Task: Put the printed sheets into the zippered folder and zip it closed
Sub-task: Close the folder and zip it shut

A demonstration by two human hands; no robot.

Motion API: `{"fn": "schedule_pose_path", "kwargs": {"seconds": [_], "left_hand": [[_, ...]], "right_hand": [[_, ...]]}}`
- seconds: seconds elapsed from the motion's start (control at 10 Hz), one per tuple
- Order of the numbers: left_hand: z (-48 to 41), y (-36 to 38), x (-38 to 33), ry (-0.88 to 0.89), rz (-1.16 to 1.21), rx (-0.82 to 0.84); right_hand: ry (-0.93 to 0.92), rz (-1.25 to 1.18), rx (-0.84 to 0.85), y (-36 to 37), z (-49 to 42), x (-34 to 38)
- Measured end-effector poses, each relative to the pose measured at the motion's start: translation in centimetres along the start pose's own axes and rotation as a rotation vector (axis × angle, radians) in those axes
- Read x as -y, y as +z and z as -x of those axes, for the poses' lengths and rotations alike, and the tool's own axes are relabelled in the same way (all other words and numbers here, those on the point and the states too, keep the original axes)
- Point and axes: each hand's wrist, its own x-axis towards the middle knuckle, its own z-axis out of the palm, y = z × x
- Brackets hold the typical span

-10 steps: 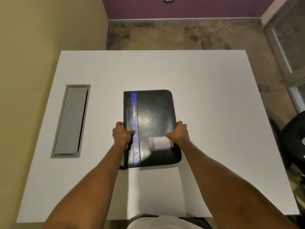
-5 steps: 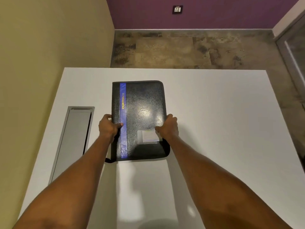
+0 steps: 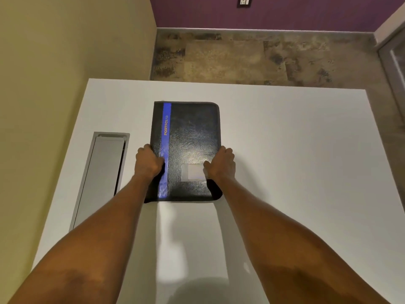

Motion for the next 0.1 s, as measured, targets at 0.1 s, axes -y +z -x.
{"fn": "schedule_pose_path", "kwargs": {"seconds": [0.1], "left_hand": [[2.88,0.27,-0.01,0.082,-0.147,0.032]], "right_hand": [[-0.119,0.005,-0.066,-0.19,2.29,0.63]]}}
